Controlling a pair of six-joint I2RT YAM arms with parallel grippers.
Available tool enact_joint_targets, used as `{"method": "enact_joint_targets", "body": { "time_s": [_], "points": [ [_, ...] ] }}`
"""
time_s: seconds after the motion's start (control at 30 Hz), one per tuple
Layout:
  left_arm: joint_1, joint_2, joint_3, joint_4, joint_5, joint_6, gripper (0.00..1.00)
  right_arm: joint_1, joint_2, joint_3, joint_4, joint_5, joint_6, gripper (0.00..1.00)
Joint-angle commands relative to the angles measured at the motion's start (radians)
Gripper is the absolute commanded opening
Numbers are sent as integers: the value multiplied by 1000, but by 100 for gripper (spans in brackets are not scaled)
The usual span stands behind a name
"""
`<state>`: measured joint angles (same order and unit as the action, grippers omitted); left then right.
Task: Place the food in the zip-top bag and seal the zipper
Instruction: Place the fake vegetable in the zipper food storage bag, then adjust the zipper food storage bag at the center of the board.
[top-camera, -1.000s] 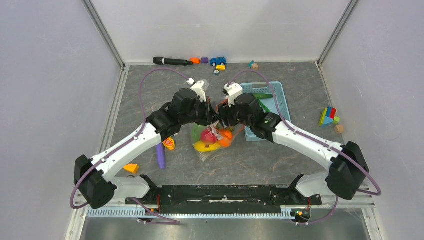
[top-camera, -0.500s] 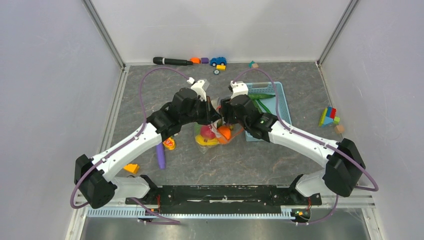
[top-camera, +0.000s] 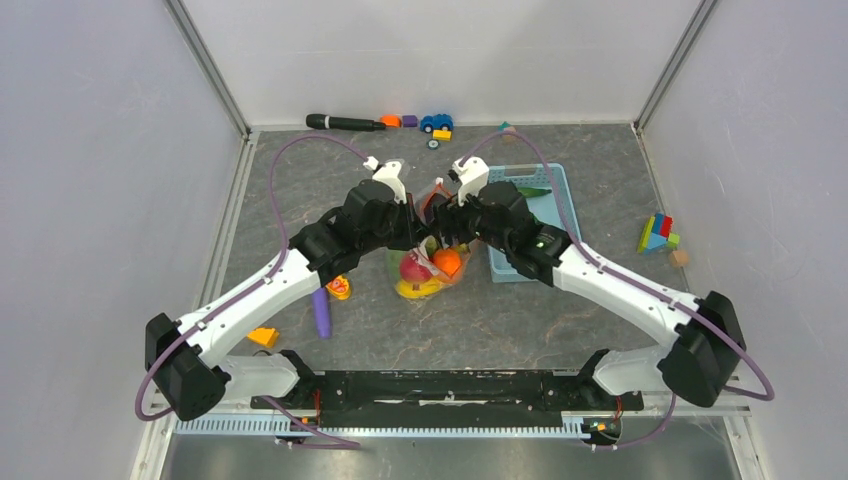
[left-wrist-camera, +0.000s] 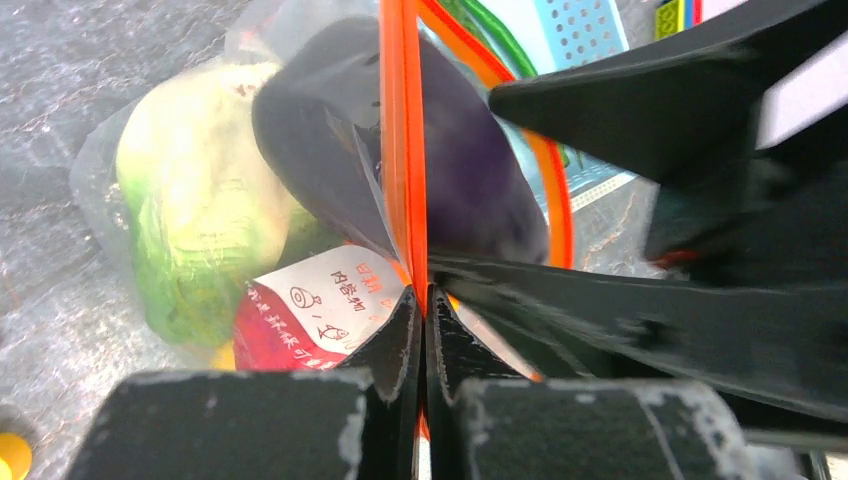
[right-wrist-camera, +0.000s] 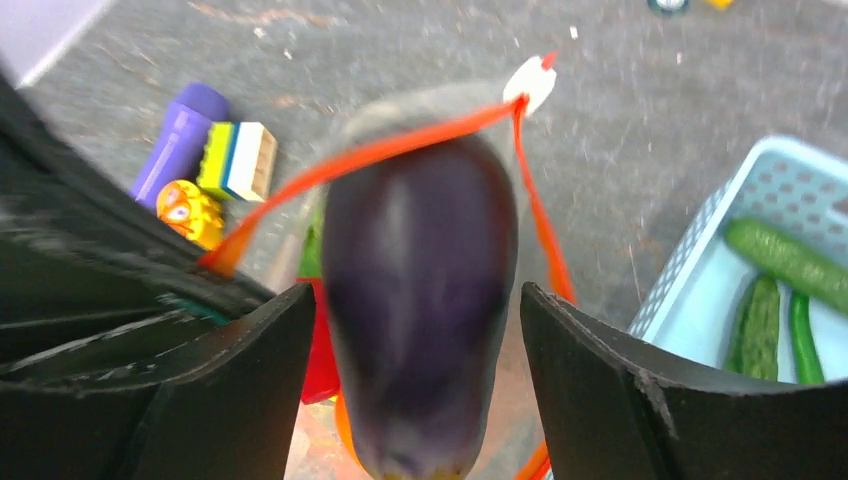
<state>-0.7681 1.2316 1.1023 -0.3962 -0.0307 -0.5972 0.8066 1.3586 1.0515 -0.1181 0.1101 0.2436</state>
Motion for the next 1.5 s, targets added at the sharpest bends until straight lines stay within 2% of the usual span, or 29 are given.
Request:
{"method": "enact_joint_targets", "body": {
  "time_s": [0.0, 0.13, 0.27, 0.43, 0.63, 0.77, 0.9, 1.13, 1.23, 1.27, 1.4, 1.47],
  "points": [
    [-5, -15, 46, -14, -53, -18, 2, -4, -111, 11, 164, -140, -110, 84],
    [-5, -23, 44, -15, -56, -18, 2, -4, -138, 7, 166, -147, -135, 95],
    [-5, -28, 42, -16, -56, -18, 2, -5, -137, 7, 156, -146, -138, 95],
    [-5, -40, 37, -24, -59, -9, 2, -28, -150, 13, 108, -69, -116, 98],
    [-4, -53, 34, -39, -57, 2, 2, -80, -140, 25, -76, -29, -103, 98],
    [-5, -49, 36, -46, -57, 7, 2, -149, -129, -3, -166, -103, -68, 92],
    [-5, -41, 36, -47, -53, 5, 2, -185, -128, -54, -175, -232, -68, 82],
    [-4, -44, 35, -52, -49, 5, 2, -210, -102, -100, -167, -264, -58, 61],
    [-5, -38, 41, -61, -44, 4, 2, -209, -79, -82, -162, -312, -74, 27],
    [-5, -37, 48, -68, -46, 6, 2, -209, -78, -68, -162, -332, -80, 19],
    [-5, -24, 87, -115, -68, 21, 2, -210, -98, 29, -197, -357, -121, 0],
    [-5, -10, 109, -151, -99, 25, 2, -210, -111, 68, -209, -362, -134, 0]
  ]
}}
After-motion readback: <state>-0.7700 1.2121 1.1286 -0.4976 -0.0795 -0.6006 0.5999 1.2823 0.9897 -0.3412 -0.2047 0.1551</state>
